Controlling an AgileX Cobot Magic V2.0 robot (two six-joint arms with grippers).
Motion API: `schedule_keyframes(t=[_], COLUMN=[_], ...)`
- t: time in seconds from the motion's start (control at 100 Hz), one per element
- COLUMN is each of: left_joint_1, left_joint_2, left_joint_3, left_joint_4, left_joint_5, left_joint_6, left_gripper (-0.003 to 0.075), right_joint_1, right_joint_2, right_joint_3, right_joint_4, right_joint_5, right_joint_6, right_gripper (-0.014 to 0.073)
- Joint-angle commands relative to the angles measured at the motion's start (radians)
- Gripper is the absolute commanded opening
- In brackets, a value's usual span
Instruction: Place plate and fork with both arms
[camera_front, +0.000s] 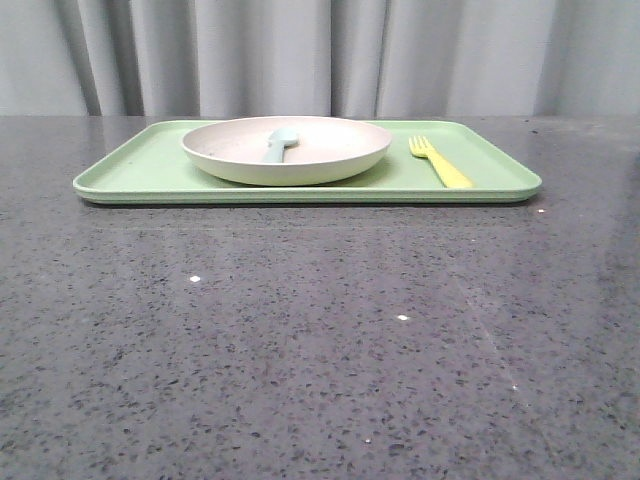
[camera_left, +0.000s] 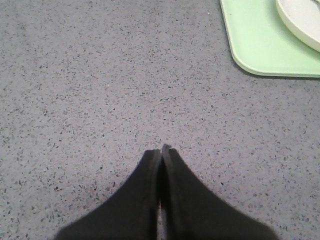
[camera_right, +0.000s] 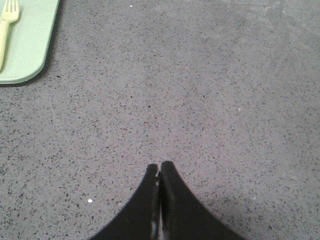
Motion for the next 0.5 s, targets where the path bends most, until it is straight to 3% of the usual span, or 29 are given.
schedule_keyframes(t=[0.0,0.21,0.49], left_joint_1=[0.002,0.002,0.002], left_joint_2=[0.002,0.002,-0.061], left_joint_3=[-0.026,-0.017,0.140], left_joint_4=[0.000,0.054,0.107], left_joint_5=[-0.065,-0.124,-0.626], left_joint_6=[-0.006,-0.006,-0.006], left_gripper=[-0.0020,-0.0020,-0.0020], right_joint_1=[-0.008,-0.008,-0.008], right_joint_2=[0.006,0.006,0.006], right_joint_3=[-0.024,-0.024,-0.024], right_joint_4=[-0.029,-0.029,-0.029], right_joint_5=[-0.054,-0.054,-0.055], right_joint_6=[-0.011,-0.011,-0.011], right_gripper=[-0.0120,-0.0120,-0.0120])
